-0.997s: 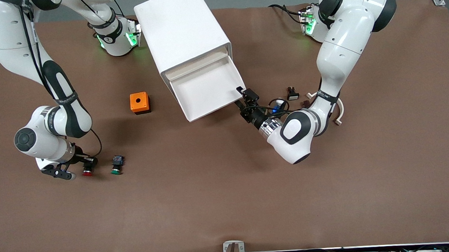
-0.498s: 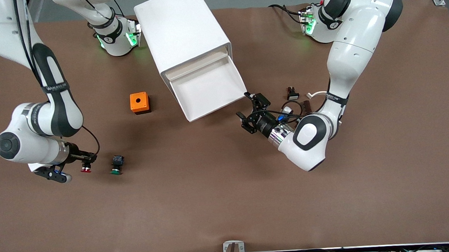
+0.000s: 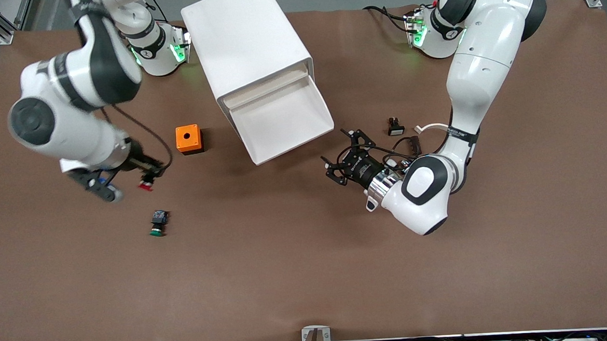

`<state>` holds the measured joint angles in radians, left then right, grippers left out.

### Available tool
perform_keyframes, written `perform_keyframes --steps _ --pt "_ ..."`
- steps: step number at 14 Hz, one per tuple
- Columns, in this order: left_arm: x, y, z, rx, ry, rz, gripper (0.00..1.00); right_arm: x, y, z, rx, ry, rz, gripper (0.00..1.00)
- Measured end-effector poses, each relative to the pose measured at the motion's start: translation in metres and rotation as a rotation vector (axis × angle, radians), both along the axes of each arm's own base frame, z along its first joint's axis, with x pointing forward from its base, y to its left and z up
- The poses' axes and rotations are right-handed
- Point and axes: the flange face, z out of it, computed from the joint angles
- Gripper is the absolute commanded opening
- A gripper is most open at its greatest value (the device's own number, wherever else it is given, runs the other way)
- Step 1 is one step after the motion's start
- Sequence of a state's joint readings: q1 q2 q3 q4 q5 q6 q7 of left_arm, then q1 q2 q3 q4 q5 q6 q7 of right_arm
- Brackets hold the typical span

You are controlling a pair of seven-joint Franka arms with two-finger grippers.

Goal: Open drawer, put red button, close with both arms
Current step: 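Lower the red button into the open drawer and open the right gripper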

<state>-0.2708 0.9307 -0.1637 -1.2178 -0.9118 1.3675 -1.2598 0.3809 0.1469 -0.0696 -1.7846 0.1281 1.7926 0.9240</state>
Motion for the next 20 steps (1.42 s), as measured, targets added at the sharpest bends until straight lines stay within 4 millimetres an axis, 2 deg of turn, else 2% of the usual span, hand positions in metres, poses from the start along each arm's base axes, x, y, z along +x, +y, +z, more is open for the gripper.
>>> perform_keyframes --steps 3,5,7,10,14,17,20 --pt "0.006 0.009 0.014 -0.036 -0.184 -0.093 1.0 -0.038 0.09 0.003 0.0 -0.005 -0.088 0.0" --pt "0.015 0.013 0.028 -0.01 -0.325 -0.14 1.0 -0.061 0.131 0.0 -0.01 -0.009 -0.121 0.0" --pt "0.021 0.008 0.047 0.083 -0.526 -0.236 1.0 -0.079 0.159 -0.006 -0.015 -0.017 -0.158 0.0" --pt "0.015 -0.034 0.074 0.164 -0.754 -0.32 1.0 -0.105 0.196 -0.019 0.001 -0.05 -0.221 0.0" --pt "0.02 -0.058 0.093 0.216 -0.968 -0.349 1.0 -0.14 0.239 -0.046 0.02 -0.08 -0.297 0.0" --pt "0.014 -0.081 0.11 0.239 -1.097 -0.396 1.0 -0.153 0.255 -0.066 -0.002 -0.067 -0.335 0.0" --pt "0.004 -0.098 0.119 0.264 -1.16 -0.412 1.0 -0.162 0.267 -0.076 -0.015 -0.061 -0.382 0.0"
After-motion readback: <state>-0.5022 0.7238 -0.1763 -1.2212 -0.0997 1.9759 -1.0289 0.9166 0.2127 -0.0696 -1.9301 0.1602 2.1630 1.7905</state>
